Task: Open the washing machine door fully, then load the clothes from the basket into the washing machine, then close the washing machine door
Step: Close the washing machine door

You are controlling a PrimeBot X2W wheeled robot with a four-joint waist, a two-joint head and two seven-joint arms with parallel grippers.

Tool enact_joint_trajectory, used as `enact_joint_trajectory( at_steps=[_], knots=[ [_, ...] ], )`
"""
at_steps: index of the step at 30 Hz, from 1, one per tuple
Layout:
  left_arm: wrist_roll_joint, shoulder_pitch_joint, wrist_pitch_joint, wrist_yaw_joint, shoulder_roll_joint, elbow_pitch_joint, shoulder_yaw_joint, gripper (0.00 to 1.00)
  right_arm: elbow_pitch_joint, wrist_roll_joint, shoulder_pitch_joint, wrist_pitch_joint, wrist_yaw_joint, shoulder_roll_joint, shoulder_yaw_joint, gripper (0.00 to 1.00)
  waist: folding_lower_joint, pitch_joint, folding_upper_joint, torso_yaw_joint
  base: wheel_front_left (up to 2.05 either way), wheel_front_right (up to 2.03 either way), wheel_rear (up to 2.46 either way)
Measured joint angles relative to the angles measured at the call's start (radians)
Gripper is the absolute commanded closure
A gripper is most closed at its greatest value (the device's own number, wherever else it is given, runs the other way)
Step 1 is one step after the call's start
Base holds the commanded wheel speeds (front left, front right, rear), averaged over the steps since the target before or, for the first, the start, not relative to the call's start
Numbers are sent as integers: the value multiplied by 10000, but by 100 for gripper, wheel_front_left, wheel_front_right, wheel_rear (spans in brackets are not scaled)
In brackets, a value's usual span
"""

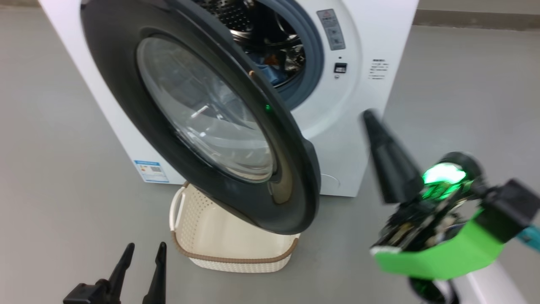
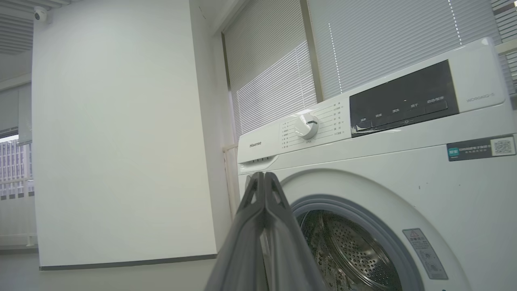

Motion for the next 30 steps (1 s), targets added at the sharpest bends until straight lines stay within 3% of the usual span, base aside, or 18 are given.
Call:
enact_joint_trajectory(
  at_steps=[4, 9, 13, 23, 30],
  knots=[
    [0, 27, -23, 0, -107, -52, -50, 0, 113, 75, -20, 0, 0, -79, 1292, 100, 0, -38, 0, 300, 0, 0, 0],
    [-2, 187, -23, 0, -186, -54, -104, 0, 1133, 318, 16, 2, 0, -316, 2746, 100, 0, -72, 0, 643, 0, 0, 0],
    [-2, 211, -23, 0, -224, -54, -121, 0, 2073, 554, 126, 2, 0, -372, 3285, 100, 0, -20, 0, 853, 0, 0, 0],
    [-2, 198, -23, 0, -303, -58, -90, 0, 4069, 1026, 254, 2, 0, -433, 3561, 100, 0, 280, 0, 1004, 0, 0, 0],
    [-2, 81, -25, 0, -397, -65, -115, 0, 5208, 1415, 196, 2, 0, -468, 3057, 100, 0, 513, 0, 1038, 0, 0, 0]
  ],
)
